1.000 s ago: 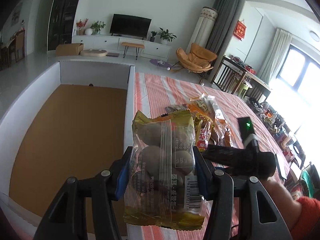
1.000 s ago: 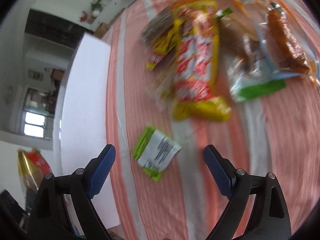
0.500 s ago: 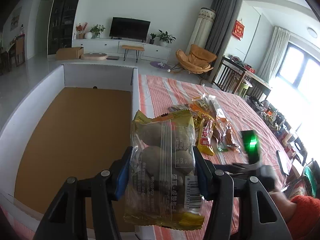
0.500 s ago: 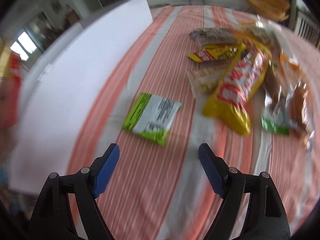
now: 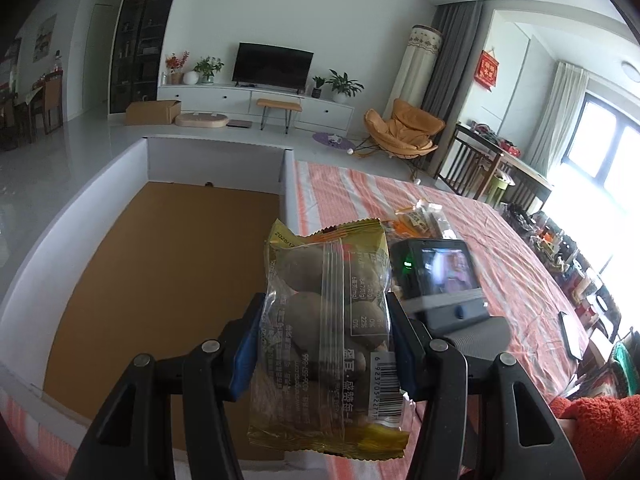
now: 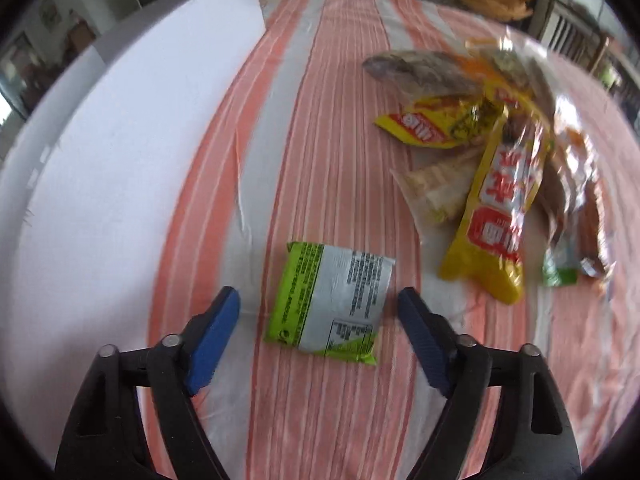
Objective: Organize snacks
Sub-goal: 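Carry the snack bag with the left tool toward the white box while the right tool grasps the green-and-white packet, then open the left tool over the white box while the right tool drops the green packet there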
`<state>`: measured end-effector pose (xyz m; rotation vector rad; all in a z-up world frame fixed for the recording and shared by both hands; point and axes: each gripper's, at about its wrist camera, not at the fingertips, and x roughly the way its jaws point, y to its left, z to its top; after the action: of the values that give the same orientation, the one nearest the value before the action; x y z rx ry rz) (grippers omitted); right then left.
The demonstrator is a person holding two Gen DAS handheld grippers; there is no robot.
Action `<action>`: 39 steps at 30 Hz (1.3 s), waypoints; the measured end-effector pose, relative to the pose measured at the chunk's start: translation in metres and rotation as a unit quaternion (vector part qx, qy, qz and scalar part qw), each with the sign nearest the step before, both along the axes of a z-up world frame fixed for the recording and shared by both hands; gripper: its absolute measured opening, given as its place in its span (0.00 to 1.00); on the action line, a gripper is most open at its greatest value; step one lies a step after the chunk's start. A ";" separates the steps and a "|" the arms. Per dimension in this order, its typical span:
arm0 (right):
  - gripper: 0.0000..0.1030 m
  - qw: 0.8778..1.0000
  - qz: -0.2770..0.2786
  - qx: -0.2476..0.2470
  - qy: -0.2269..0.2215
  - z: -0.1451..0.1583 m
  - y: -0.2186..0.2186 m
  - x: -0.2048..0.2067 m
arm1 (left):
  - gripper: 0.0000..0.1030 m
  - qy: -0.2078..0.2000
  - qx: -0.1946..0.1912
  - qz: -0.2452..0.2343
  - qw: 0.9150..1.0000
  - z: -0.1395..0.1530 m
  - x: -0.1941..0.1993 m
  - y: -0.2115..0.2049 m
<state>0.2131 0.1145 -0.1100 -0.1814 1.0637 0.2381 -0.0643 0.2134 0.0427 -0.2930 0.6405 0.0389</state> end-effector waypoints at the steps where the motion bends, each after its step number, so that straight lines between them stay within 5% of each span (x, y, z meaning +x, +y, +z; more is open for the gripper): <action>1: 0.52 1.000 0.003 -0.004 -0.009 0.002 0.001 0.001 | 0.54 0.000 0.002 0.005 1.000 0.000 -0.003 0.004; 6: 0.51 0.996 -0.003 0.084 0.009 0.003 -0.055 0.012 | 0.54 0.015 0.007 0.021 1.000 -0.005 -0.003 0.021; 10: 0.51 0.988 0.029 0.151 -0.004 0.033 -0.074 -0.005 | 0.54 0.051 0.016 0.051 0.997 -0.015 0.000 0.041; 18: 0.53 0.944 0.210 0.253 -0.026 0.119 0.019 -0.091 | 0.60 0.097 0.037 0.122 0.987 -0.025 -0.014 0.077; 21: 0.69 0.941 0.238 0.240 -0.012 0.118 0.057 -0.098 | 0.85 0.093 0.025 0.154 0.983 -0.028 -0.024 0.095; 25: 0.70 0.943 0.212 0.257 0.003 0.109 0.046 -0.091 | 0.86 0.075 0.006 0.177 0.981 -0.028 -0.036 0.107; 29: 0.70 0.957 0.169 0.235 -0.034 0.108 0.004 -0.117 | 0.86 0.048 -0.028 0.134 0.989 -0.023 -0.026 0.088; 34: 0.74 0.986 0.054 0.110 -0.109 0.070 -0.078 -0.118 | 0.86 0.028 -0.030 0.000 0.999 -0.012 -0.002 0.010; 39: 0.74 0.984 -0.101 0.022 -0.148 0.028 -0.183 -0.116 | 0.93 0.051 -0.017 -0.119 0.991 -0.025 0.032 -0.083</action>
<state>0.0971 -0.0680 -0.0825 -0.0651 0.7742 0.0475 -0.0324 0.1306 0.0178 -0.2461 0.7754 -0.1862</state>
